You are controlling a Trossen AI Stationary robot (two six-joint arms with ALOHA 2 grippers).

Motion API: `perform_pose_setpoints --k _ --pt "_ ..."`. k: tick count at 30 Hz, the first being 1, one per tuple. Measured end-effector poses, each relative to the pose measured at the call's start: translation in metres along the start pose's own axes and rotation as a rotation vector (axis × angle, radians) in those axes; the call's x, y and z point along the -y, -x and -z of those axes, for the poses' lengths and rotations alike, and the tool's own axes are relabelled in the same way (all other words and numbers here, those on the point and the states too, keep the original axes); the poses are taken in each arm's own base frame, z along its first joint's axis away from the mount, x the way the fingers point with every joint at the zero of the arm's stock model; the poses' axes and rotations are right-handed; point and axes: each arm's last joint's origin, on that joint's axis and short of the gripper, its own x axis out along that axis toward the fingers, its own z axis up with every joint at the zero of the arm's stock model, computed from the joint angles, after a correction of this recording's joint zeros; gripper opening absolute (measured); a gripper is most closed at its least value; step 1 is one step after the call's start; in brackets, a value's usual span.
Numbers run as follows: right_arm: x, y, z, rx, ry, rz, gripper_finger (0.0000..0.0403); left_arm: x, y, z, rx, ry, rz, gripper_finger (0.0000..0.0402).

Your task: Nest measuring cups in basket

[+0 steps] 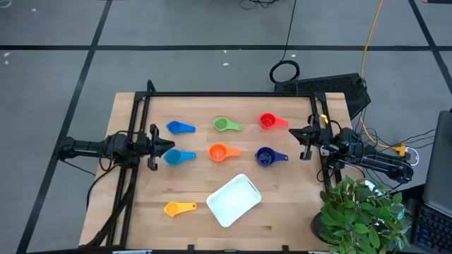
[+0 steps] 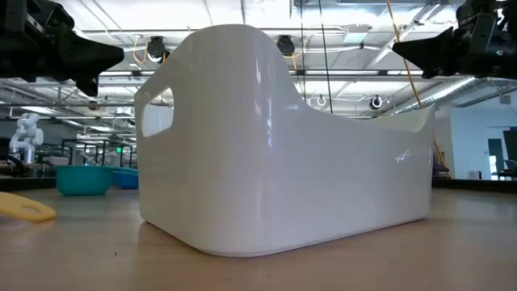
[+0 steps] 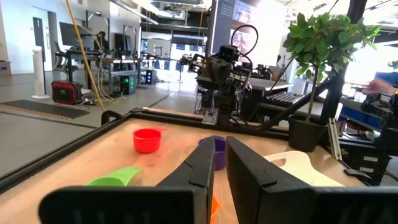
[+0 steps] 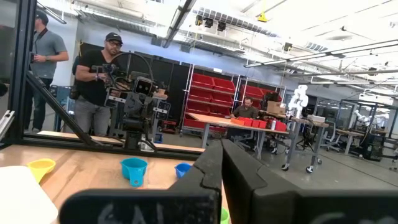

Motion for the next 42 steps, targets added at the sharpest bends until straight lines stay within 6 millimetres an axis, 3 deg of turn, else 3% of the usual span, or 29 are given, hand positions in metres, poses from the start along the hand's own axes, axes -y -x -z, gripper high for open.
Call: perform_pose_setpoints --k 42 --pt "0.0001 0.0000 -0.0005 0.005 0.000 0.001 0.0000 0.0002 0.0000 -0.0022 0.022 0.005 0.002 0.0044"
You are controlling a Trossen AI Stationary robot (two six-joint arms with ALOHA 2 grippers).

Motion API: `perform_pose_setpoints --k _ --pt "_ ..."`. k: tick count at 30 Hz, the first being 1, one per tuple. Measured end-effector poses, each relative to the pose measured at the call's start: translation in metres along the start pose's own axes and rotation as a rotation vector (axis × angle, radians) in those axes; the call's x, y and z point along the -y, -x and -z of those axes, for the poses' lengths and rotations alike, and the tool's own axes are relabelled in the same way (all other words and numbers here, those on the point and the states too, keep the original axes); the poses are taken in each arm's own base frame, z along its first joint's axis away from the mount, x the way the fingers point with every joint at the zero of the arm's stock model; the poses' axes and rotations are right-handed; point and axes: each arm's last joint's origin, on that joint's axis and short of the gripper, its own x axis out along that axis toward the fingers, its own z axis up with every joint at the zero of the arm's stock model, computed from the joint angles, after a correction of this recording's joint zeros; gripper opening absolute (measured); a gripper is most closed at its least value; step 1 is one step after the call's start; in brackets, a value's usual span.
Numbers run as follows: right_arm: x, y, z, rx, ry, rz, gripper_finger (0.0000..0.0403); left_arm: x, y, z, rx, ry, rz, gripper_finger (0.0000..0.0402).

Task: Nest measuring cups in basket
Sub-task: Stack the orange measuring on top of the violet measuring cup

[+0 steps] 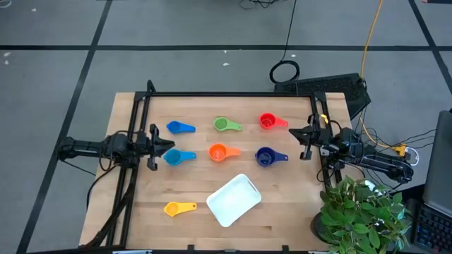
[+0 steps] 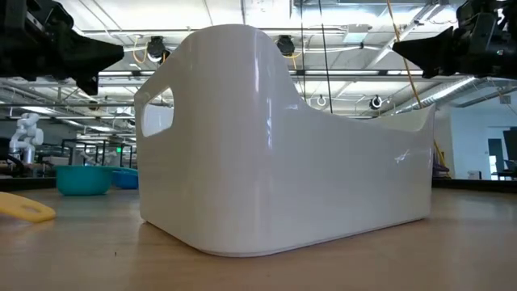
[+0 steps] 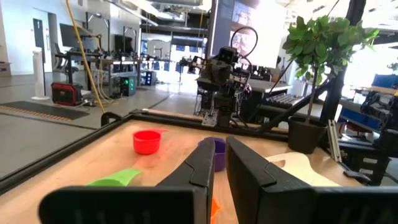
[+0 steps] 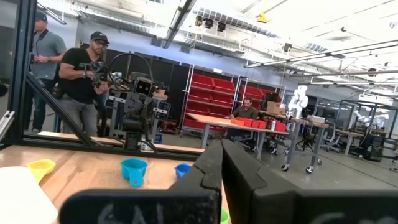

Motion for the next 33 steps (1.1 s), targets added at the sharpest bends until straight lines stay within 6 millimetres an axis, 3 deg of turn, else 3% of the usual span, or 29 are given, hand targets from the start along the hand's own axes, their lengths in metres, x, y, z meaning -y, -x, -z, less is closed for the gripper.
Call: perform_pose_setpoints --k 7,14,22,27,33 --pt "0.000 0.000 0.000 0.000 -0.010 -0.001 0.0000 0.001 0.000 -0.007 0.073 0.089 0.010 0.0044" --pt "0.000 0.000 0.000 0.001 -0.126 -0.001 0.0000 0.001 0.001 -0.011 0.113 0.116 0.012 0.0044" --pt "0.000 0.000 -0.001 0.007 -0.132 0.001 0.0000 0.002 -0.002 -0.042 0.044 0.097 -0.050 0.0044" --pt "0.002 0.000 -0.001 0.006 -0.171 0.065 0.0000 0.006 -0.020 -0.079 -0.117 0.052 -0.149 0.0044" --pt "0.003 0.000 -0.001 0.007 -0.182 0.109 0.0000 0.009 -0.066 -0.110 -0.383 -0.013 -0.252 0.0047"
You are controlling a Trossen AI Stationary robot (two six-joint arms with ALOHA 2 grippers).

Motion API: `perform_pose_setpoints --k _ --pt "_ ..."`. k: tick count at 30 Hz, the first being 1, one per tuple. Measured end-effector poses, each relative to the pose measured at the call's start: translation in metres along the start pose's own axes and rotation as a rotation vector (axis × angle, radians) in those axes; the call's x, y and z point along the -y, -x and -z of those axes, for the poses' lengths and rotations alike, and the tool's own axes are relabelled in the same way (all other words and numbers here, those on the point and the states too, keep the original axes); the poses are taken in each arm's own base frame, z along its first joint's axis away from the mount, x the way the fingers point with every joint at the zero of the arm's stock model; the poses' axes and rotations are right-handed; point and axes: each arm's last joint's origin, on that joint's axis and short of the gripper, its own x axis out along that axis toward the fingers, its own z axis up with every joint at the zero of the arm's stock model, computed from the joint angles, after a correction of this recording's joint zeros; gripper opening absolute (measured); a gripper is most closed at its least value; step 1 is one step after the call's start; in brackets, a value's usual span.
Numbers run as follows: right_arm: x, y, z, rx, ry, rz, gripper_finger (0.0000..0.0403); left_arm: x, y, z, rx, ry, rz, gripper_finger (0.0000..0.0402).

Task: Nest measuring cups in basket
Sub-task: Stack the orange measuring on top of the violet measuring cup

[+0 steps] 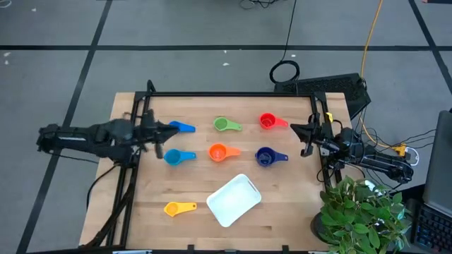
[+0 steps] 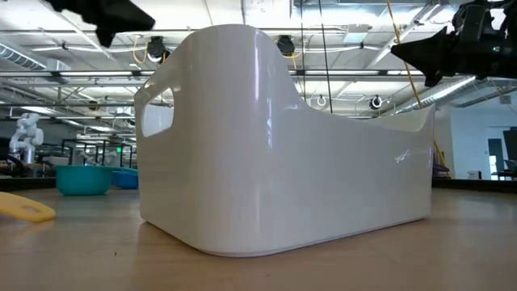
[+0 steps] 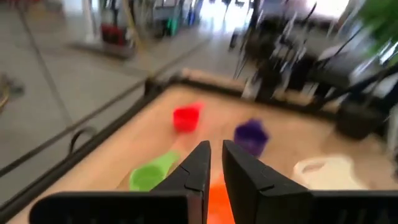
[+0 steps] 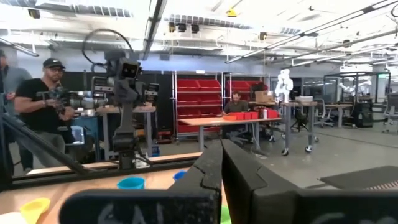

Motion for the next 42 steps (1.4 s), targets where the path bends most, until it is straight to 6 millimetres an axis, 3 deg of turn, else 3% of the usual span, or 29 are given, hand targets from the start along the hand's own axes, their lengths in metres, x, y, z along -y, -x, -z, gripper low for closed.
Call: perform_pose_setpoints --k 4,9,14,19,27,42 --pt "0.000 0.000 0.000 0.000 0.000 0.001 0.0000 0.007 -0.030 -0.014 -0.185 -0.039 -0.042 0.0078" --pt "0.000 0.000 0.000 -0.001 0.000 0.001 0.0000 0.010 -0.069 -0.015 -0.332 -0.051 -0.050 0.0162" --pt "0.000 0.000 0.000 -0.001 0.000 0.001 0.0000 0.004 -0.105 -0.001 -0.469 0.028 -0.050 0.0238" --pt "0.000 0.000 0.000 -0.004 0.000 0.001 0.0000 -0.003 -0.135 0.024 -0.598 0.081 -0.088 0.0275" --pt "0.000 0.000 0.003 -0.031 0.001 0.001 0.0000 -0.001 -0.176 0.052 -0.644 0.118 -0.014 0.0273" --pt "0.000 0.000 0.004 -0.043 0.001 0.002 0.0000 -0.003 -0.199 0.088 -0.766 0.134 -0.059 0.0204"
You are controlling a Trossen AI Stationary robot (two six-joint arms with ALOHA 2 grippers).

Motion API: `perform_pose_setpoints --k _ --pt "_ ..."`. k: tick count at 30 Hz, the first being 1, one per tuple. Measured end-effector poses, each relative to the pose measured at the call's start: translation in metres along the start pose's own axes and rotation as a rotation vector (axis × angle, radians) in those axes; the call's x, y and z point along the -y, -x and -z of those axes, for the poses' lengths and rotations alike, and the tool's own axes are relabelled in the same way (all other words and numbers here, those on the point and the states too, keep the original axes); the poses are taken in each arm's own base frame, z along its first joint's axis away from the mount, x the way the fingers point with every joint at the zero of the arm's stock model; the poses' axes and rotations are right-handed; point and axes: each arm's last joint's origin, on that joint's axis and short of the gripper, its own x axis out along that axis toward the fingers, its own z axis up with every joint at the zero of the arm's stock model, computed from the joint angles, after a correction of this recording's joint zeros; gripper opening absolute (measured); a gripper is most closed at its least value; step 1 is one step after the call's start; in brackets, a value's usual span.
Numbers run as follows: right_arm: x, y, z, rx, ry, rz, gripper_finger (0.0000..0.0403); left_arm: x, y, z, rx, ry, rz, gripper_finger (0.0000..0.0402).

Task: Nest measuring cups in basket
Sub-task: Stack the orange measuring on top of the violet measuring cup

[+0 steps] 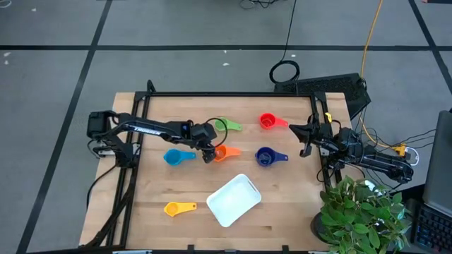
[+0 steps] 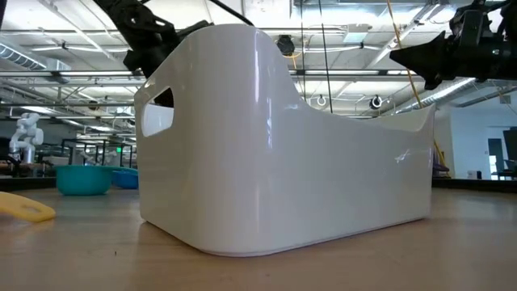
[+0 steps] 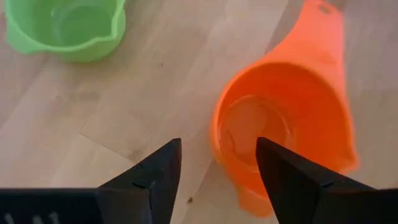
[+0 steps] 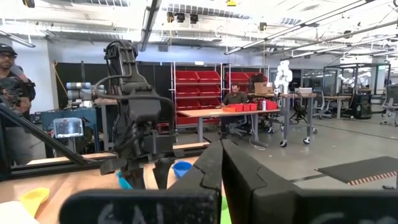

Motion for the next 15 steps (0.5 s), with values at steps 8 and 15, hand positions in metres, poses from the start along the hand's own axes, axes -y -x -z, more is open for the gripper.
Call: perform_pose_setpoints --k 8,15 --pt "0.0000 -0.0002 0.0008 -0.008 0.000 0.000 0.0000 -0.0014 -0.0030 0.0002 -0.005 0.025 -0.004 0.0135" --pt "0.0000 -0.0002 0.0013 -0.013 0.000 0.000 0.0000 -0.0020 -0.0030 0.0000 -0.006 0.037 -0.001 0.0015"
